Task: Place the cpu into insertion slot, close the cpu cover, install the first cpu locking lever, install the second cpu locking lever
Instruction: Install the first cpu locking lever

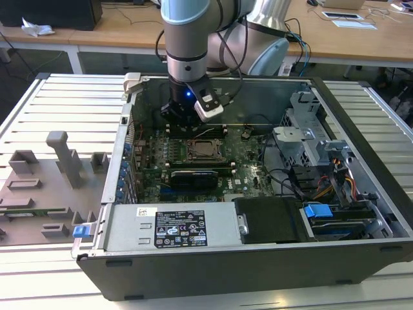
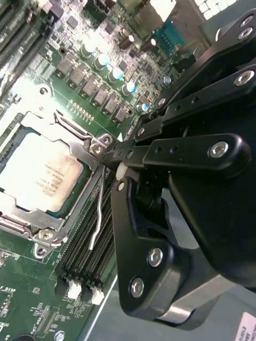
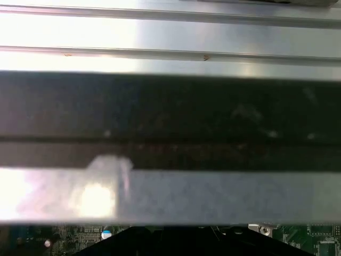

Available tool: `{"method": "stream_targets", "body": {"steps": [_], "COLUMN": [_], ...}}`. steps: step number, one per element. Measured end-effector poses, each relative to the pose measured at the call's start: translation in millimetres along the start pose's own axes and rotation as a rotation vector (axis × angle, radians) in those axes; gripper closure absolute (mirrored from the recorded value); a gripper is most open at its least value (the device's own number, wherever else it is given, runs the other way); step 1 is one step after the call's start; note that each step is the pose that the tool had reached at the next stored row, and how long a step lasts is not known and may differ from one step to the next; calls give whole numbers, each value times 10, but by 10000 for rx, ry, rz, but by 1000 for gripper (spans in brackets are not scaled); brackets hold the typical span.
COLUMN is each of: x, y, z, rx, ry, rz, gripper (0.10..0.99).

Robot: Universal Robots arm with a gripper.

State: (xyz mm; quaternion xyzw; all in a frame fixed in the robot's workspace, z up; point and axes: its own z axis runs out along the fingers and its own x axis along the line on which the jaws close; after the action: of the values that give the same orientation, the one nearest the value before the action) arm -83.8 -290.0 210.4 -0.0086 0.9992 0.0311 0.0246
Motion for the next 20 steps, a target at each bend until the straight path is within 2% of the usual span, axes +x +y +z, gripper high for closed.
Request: {"method": "stream_targets", "body": {"steps": [3, 7, 11, 20], "x": [-67, -206, -281, -343], "y": [25, 31, 30, 28], "z": [12, 28, 32, 52], "rx": [1, 0, -1, -2], "ry": [13, 49, 62, 93], "rz": [2, 5, 5, 8], "gripper": [980, 980, 980, 980]}}
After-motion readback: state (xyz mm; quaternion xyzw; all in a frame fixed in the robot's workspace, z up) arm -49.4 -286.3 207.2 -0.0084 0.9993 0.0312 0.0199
